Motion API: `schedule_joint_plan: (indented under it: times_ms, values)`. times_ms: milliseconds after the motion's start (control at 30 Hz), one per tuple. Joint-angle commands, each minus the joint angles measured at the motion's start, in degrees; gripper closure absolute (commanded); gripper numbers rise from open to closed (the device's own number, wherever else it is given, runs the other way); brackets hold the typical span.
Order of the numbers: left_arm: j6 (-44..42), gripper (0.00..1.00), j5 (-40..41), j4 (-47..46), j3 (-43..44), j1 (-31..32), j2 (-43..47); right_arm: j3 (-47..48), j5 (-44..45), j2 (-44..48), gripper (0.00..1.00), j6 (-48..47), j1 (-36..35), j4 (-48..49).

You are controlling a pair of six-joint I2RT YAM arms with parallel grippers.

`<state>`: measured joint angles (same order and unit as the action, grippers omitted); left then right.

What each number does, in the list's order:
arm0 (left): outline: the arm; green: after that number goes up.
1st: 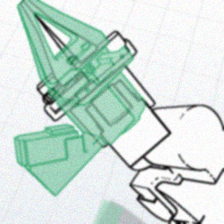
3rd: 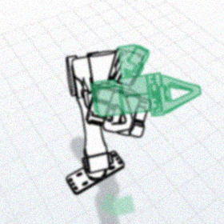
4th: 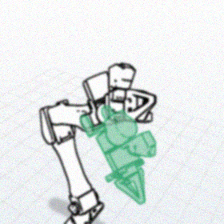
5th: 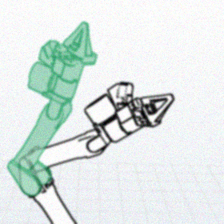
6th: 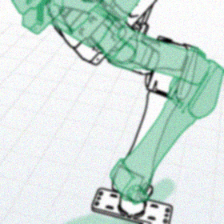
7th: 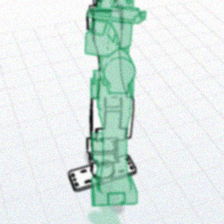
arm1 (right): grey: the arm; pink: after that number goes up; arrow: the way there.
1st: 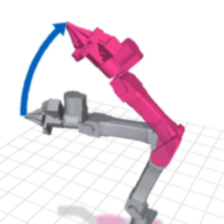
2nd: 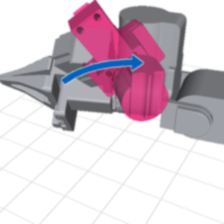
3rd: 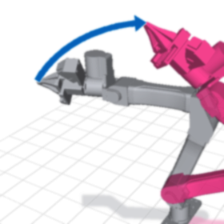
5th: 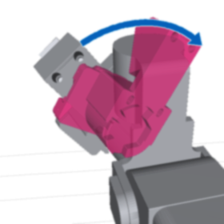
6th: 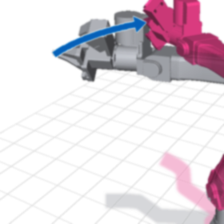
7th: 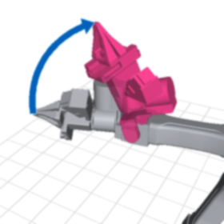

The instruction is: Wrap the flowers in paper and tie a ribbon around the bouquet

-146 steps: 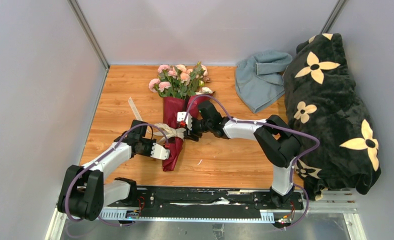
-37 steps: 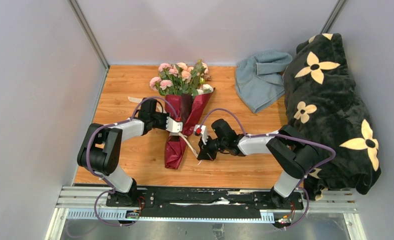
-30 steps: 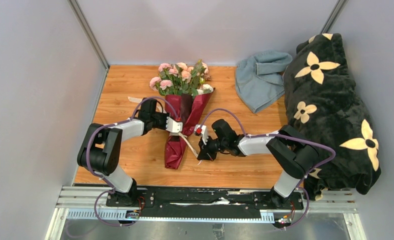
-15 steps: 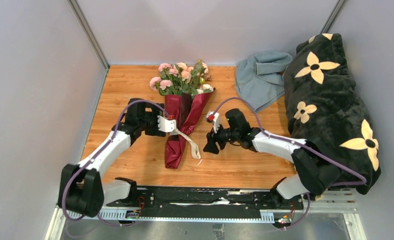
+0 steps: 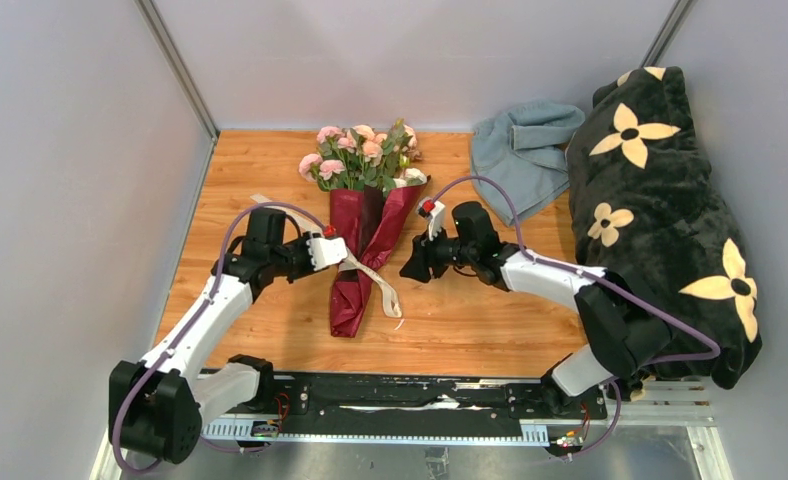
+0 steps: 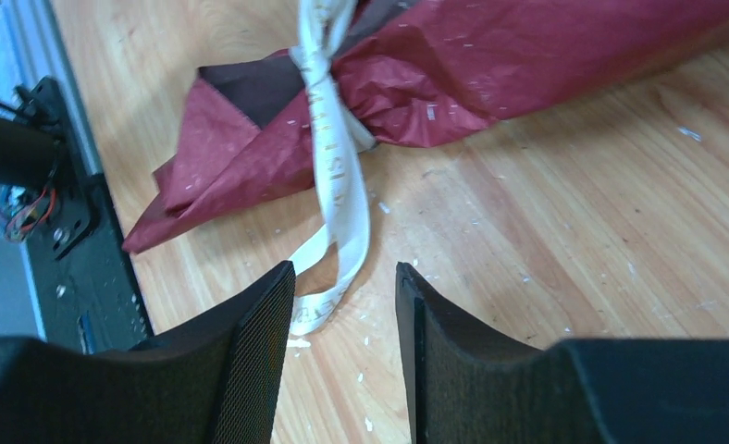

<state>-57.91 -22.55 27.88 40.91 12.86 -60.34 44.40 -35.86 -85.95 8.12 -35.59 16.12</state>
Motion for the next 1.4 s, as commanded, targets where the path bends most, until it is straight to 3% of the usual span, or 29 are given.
schedule_joint_plan:
  times_ms: [0,167,300,500,667,733,900,1000,1100,1167,1367]
  values:
    - [3.3,0.65,0.0,-4.2,-5.4,0.9,2.8,3.2,8.4,-4.2,0.52,7.3,0.4,1.0]
    - [3.6,0.64,5.7,-13.8,-16.6,8.8,3.2,11.1,12.7,-14.4,0.53,10.2,0.5,-1.8]
    - [4.7,0.62,6.7,-16.1,-18.0,14.7,3.9,14.4,13.4,-16.6,0.53,9.7,0.6,-2.9]
    - [12.1,0.60,4.6,-21.6,-18.5,26.1,3.5,11.0,16.5,-10.3,0.51,7.4,3.1,-3.6]
    - [19.4,0.58,8.5,-20.9,-16.1,28.1,4.8,2.7,19.2,1.8,0.50,5.0,9.6,-3.9]
    - [24.9,0.55,10.5,-20.9,-14.9,25.1,7.2,-0.5,21.6,7.6,0.48,2.8,12.2,-5.5]
    - [45.1,0.42,13.6,-24.2,-13.2,7.1,14.8,-7.0,26.8,22.4,0.40,-2.0,20.9,-11.3]
    - [54.5,0.27,20.8,-26.2,-16.3,-2.7,21.7,-12.9,34.2,30.8,0.36,-5.5,22.8,-10.6]
    - [56.9,0.09,23.3,-29.9,-19.4,-9.1,25.7,-18.7,35.8,38.4,0.32,-7.8,23.0,-9.2]
    - [57.3,0.01,31.9,-30.0,-19.0,-10.5,26.1,-23.1,39.1,43.2,0.31,-6.0,23.0,-6.6]
    - [55.4,0.00,36.2,-33.6,-22.6,-11.4,25.8,-30.2,52.9,54.5,0.28,7.2,23.0,-8.0]
